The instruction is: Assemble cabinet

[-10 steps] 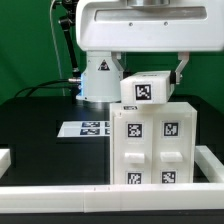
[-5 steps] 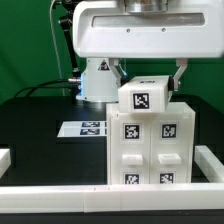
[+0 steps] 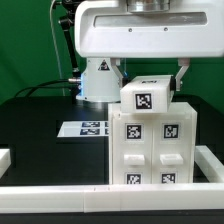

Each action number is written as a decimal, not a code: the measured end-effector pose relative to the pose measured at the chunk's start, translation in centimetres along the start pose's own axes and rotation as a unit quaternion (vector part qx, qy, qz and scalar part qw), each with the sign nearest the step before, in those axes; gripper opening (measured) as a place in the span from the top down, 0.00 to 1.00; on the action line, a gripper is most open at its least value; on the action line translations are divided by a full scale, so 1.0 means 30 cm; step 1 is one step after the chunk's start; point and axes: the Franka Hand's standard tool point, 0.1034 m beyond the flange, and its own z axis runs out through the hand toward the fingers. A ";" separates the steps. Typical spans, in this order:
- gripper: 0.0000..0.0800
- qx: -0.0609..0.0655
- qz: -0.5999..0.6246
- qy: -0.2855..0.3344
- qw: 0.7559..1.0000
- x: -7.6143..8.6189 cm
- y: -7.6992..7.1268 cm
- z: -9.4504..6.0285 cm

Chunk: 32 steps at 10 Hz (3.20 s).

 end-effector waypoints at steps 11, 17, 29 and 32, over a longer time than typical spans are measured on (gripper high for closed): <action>0.30 0.001 0.213 -0.001 0.977 -0.002 -0.005 0.002; 0.30 0.007 0.446 -0.007 0.895 -0.006 -0.010 0.006; 0.30 0.019 0.745 -0.026 0.666 -0.010 -0.039 0.008; 0.30 0.028 0.756 -0.043 0.653 -0.011 -0.052 0.007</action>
Offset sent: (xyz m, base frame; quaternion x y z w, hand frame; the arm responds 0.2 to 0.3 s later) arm 0.0000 0.0000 0.0000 0.0000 0.0000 0.0650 0.9979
